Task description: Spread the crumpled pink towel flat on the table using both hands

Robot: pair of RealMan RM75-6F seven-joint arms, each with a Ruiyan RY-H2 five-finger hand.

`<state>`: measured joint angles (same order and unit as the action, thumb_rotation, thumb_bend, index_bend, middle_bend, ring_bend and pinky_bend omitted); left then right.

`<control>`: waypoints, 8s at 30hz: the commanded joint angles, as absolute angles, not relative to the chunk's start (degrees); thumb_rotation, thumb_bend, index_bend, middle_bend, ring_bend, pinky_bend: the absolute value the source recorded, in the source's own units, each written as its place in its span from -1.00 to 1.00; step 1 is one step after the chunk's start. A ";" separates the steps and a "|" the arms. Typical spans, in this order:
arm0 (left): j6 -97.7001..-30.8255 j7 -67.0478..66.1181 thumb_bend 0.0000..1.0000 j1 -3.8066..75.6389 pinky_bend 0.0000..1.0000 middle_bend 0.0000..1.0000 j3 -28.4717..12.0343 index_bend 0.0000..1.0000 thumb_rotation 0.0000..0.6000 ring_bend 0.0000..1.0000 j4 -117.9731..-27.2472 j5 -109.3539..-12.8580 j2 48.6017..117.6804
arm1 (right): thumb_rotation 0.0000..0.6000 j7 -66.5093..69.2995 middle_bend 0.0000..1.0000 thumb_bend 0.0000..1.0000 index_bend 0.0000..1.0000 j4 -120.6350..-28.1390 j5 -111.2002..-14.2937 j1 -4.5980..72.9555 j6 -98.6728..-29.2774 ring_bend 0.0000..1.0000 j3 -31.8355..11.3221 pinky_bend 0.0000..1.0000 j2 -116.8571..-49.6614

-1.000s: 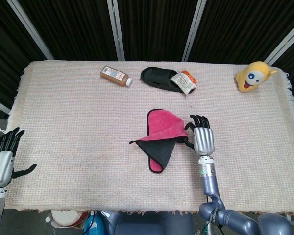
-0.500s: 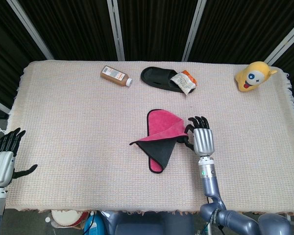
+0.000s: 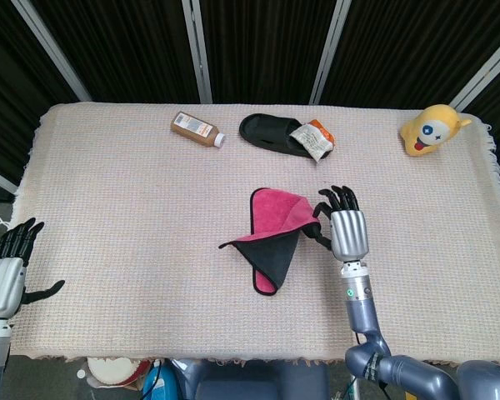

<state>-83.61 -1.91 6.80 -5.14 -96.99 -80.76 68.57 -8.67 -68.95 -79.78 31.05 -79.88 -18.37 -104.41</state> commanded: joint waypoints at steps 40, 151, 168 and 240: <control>-56.64 3.45 -0.74 31.69 -1.00 -1.00 -25.08 -0.50 1.00 -1.00 -94.35 -56.56 74.41 | 1.00 -41.35 -0.39 0.12 0.33 -95.58 -71.20 44.18 -77.19 -0.64 -28.61 -0.69 -92.01; -53.34 -17.91 -0.06 66.62 -1.00 -1.00 -18.74 0.38 1.00 -1.00 -92.39 -23.18 75.36 | 1.00 -31.80 -0.38 0.16 0.35 -104.27 -66.24 37.89 -83.75 -0.64 -23.11 -0.62 -79.20; -56.73 -20.63 -0.06 68.31 -1.00 -1.00 -21.89 0.38 1.00 -1.00 -91.53 -21.90 75.56 | 1.00 -23.63 -0.36 0.16 0.37 -97.87 -65.42 37.57 -80.11 -0.64 -24.32 -0.61 -77.58; -64.95 -20.38 -0.06 53.84 -1.00 -1.00 -10.46 0.39 1.00 -1.00 -106.47 -36.00 88.77 | 1.00 -11.14 -0.35 0.17 0.39 -94.72 -75.92 21.38 -85.84 -0.64 -5.49 -0.60 -85.25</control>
